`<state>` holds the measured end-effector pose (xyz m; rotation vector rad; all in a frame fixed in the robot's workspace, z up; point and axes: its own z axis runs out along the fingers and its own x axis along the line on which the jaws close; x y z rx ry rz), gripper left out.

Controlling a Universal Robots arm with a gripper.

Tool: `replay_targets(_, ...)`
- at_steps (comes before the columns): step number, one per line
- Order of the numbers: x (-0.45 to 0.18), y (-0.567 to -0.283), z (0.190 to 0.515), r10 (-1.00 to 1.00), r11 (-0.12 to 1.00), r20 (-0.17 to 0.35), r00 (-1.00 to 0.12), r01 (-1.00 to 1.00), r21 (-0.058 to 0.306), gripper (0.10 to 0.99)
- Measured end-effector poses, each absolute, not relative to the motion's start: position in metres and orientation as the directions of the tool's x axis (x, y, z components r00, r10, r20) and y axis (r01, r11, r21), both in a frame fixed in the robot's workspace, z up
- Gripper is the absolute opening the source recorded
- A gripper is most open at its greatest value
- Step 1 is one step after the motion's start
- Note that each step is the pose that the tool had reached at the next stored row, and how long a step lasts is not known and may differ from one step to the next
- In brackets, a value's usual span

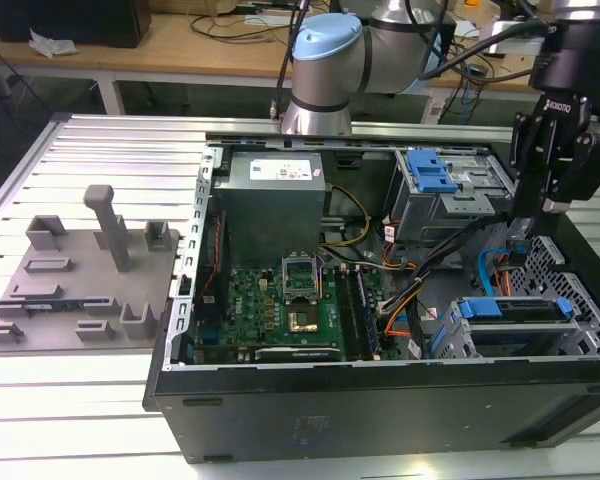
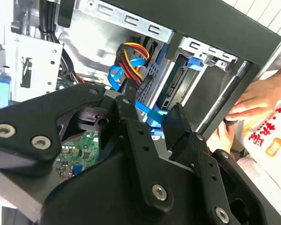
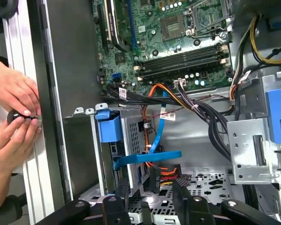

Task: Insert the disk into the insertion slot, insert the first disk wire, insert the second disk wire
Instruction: 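Insert the first disk wire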

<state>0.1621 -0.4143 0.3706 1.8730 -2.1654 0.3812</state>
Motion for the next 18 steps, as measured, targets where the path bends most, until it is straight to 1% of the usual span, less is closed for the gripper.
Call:
replay_targets(4,0.160,-0.414,0.368,-0.920,0.149,0.361,-0.154,-0.988,-0.042,0.502)
replay_targets(11,0.159,-0.414,0.361,-0.907,0.158,0.389,-0.164,-0.986,-0.048,0.502)
replay_targets(13,0.158,-0.414,0.359,-0.903,0.158,0.397,-0.164,-0.986,-0.050,0.486)
replay_targets(15,0.158,-0.414,0.356,-0.899,0.157,0.405,-0.165,-0.986,-0.052,0.349)
replay_targets(16,0.155,-0.412,0.354,-0.896,0.157,0.411,-0.168,-0.986,-0.061,0.349)
replay_targets(17,0.151,-0.408,0.352,-0.893,0.156,0.413,-0.177,-0.984,-0.086,0.349)
replay_targets(18,0.150,-0.405,0.351,-0.892,0.153,0.415,-0.180,-0.983,-0.097,0.349)
